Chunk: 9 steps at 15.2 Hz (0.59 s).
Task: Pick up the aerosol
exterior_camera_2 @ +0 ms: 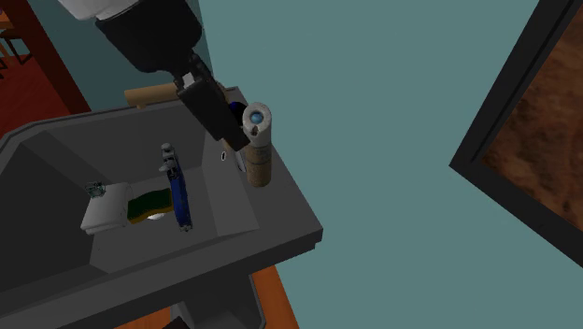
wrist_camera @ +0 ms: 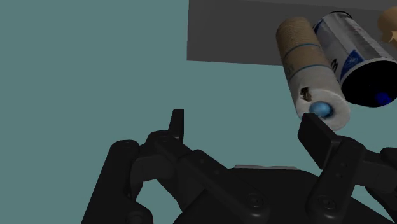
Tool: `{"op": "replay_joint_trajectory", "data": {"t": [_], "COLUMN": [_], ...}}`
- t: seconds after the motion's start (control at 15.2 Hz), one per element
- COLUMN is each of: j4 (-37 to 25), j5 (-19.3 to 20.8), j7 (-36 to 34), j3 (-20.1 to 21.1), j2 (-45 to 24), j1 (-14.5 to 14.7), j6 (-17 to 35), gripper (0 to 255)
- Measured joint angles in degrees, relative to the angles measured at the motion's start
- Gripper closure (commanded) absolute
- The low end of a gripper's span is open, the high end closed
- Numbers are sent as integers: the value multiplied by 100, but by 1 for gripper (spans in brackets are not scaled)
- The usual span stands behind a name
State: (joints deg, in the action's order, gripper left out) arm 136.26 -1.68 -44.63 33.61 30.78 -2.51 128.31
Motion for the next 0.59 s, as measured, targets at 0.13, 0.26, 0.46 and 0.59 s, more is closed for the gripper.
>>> {"op": "replay_joint_trajectory", "data": {"t": [0.13,0.26,0.46,0.59], "j4": [-138,-389,-810,-1145], "j5": [233,593,1321,2008], "j7": [-431,-922,-1799,-2482], "j3": [422,915,1773,2397], "j2": [-294,-700,-1332,-1835], "j1": [-192,-489,-1019,-1422], "j6": [225,416,554,500], "gripper": [0,0,0,0]}}
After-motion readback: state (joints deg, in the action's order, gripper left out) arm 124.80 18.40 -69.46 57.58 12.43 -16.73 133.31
